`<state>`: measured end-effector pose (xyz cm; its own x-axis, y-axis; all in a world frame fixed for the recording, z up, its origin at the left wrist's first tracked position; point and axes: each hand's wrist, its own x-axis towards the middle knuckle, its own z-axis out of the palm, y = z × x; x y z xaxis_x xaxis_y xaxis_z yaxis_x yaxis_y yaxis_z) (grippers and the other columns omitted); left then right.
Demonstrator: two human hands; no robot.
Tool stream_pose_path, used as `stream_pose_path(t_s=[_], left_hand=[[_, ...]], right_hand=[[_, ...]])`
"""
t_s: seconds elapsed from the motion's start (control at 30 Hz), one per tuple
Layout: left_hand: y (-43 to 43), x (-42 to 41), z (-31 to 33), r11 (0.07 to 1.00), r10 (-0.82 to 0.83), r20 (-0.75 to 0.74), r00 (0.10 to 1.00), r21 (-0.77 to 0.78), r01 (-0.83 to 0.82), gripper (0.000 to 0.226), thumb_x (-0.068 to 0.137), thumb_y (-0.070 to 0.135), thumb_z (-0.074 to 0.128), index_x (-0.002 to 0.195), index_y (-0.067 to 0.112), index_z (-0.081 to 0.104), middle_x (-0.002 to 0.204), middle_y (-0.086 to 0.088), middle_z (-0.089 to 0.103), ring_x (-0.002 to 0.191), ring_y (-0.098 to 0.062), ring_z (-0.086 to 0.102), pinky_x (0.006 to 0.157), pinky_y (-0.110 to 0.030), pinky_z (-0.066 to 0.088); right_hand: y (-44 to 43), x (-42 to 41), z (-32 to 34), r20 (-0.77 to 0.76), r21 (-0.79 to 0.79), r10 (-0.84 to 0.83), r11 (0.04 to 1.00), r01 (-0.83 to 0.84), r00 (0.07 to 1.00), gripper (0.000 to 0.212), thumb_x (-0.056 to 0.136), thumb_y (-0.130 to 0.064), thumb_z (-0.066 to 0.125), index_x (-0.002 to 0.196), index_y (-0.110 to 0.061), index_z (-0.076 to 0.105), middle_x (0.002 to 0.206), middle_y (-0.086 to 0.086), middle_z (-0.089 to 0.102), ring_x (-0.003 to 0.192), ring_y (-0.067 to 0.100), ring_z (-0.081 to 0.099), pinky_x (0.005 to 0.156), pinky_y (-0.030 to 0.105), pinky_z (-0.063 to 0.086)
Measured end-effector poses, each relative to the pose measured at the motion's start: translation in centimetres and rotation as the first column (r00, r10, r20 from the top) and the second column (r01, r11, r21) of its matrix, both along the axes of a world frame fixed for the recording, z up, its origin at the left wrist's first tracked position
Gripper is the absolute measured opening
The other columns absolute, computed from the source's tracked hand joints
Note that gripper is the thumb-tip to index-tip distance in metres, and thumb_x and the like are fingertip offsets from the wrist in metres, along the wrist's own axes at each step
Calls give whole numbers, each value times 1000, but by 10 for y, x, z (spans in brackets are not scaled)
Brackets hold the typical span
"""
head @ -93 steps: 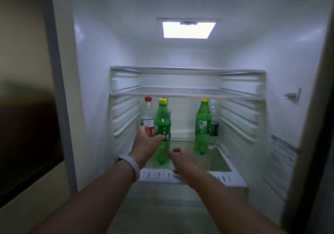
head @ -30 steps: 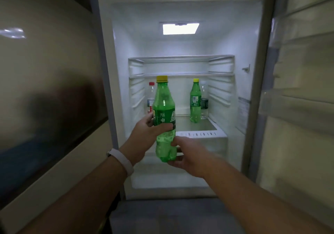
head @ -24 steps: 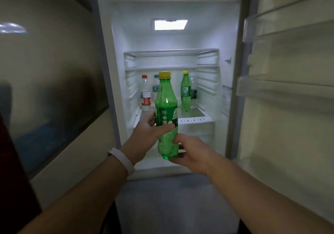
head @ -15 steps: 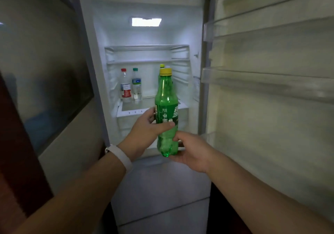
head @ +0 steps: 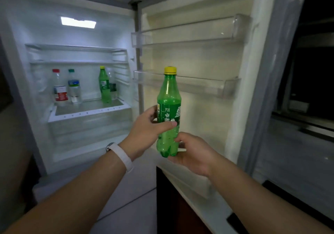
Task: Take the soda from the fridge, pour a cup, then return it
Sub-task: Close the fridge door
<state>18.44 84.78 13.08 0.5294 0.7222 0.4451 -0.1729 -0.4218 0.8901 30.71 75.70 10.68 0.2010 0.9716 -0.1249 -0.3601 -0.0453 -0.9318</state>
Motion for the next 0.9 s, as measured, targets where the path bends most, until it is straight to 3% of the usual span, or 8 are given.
stream_pose_path(t_s=[0.17, 0.33, 0.47, 0.53, 0.63, 0.73, 0.83, 0.9], left_hand=[[-48, 58, -3, 999, -46, 42, 998, 19, 45, 38, 72, 10, 83, 104, 28, 69, 100, 2, 76, 94, -18, 71, 85, -39, 58], [-98, 107, -9, 999, -52, 92, 994, 19, 50, 42, 63, 16, 83, 102, 26, 69, 100, 0, 75, 94, -20, 71, 81, -36, 57], [-130, 138, -13, 998, -53, 109, 993, 38, 49, 43, 60, 24, 85, 100, 32, 71, 101, -1, 75, 96, -24, 70, 83, -36, 57], [-142, 153, -13, 999, -50, 101, 994, 19, 48, 44, 62, 15, 86, 102, 28, 70, 101, -1, 75, 95, -22, 71, 80, -31, 57], [-157, 175, -13, 999, -41, 82, 996, 6, 40, 43, 70, 0, 82, 105, 21, 69, 102, -1, 75, 95, -20, 71, 79, -28, 56], [-170, 193, -15, 1000, -12, 60, 998, 11, 11, 43, 71, -1, 81, 107, 18, 68, 102, 0, 75, 94, -18, 71, 80, -27, 55], [-182, 208, -18, 1000, 14, 62, 998, -5, -13, 43, 71, -3, 80, 107, 17, 68, 101, 0, 76, 93, -16, 72, 77, -22, 55], [-188, 215, -19, 999, 28, 69, 997, -24, -26, 44, 71, -5, 79, 107, 17, 68, 102, 0, 76, 93, -16, 72, 77, -21, 55]], right_hand=[[-54, 58, -2, 52, -34, -80, 996, 82, 995, 32, 90, -7, 47, 117, -2, 63, 94, 13, 64, 82, 28, 64, 88, 40, 52], [-103, 113, -5, 86, -69, -76, 994, 82, 993, 41, 90, -10, 47, 129, -6, 57, 113, 15, 62, 95, 28, 65, 89, 38, 53], [-136, 147, -6, 59, -45, -23, 999, 25, 998, 41, 92, -8, 47, 131, -4, 54, 106, 11, 66, 93, 23, 67, 84, 36, 57], [-148, 162, -8, 62, -31, -2, 1000, 4, 998, 39, 92, -7, 47, 130, -3, 55, 99, 9, 67, 91, 21, 68, 82, 35, 58], [-159, 186, -12, 44, -26, 19, 1000, -18, 999, 34, 92, -8, 49, 124, -2, 57, 97, 10, 68, 94, 24, 68, 92, 42, 55], [-169, 209, -16, 58, -37, 55, 998, -53, 997, 25, 93, -10, 51, 116, -7, 60, 93, 7, 69, 88, 22, 70, 77, 34, 58], [-173, 233, -22, 190, -69, 55, 997, -43, 980, 27, 95, -16, 51, 120, -10, 60, 108, 10, 69, 98, 25, 69, 79, 34, 58], [-169, 247, -27, 430, -56, -50, 995, 82, 901, 25, 94, -21, 51, 119, -18, 57, 114, 9, 65, 102, 25, 66, 88, 39, 56]])
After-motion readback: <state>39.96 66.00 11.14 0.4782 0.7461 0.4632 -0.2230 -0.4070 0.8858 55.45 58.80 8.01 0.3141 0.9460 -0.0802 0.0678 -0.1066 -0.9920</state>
